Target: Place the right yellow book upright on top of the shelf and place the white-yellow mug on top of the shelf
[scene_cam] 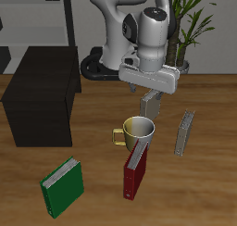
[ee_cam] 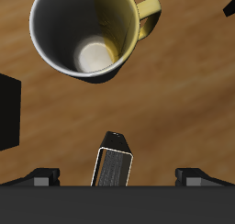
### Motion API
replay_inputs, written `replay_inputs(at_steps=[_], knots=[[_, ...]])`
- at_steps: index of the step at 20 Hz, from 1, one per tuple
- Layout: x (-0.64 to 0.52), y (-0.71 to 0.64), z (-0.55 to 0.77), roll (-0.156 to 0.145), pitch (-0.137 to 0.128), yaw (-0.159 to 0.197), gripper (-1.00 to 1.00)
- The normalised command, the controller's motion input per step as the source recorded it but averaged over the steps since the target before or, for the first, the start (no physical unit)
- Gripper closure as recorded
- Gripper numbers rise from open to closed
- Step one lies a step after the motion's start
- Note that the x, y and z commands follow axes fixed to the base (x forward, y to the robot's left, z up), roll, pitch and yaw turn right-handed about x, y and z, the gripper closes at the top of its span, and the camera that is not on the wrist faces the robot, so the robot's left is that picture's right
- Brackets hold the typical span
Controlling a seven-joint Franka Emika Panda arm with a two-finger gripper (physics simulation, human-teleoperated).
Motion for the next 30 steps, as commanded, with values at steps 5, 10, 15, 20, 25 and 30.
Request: replay_inputs(at_steps=[5, 10, 15, 20, 25, 30], knots=[[-0.01, -0.06, -0.12, -0.012, 0.011, -0.023, -1.00], [-0.12, 0.04, -0.16, -0.048, -0.059, -0.049, -1.00], [-0.05, 0.08, -0.14, 0.016, -0.009, -0.001, -1.00], [0.05, 0.07, -0.31, 0.035, 0.078, -0.041, -1.00], [-0.01, 0.06, -0.14, 0.020, 0.023, -0.004, 1.00], [0.04, -0.04, 0.09, 0.009, 0.005, 0.000, 1.00]])
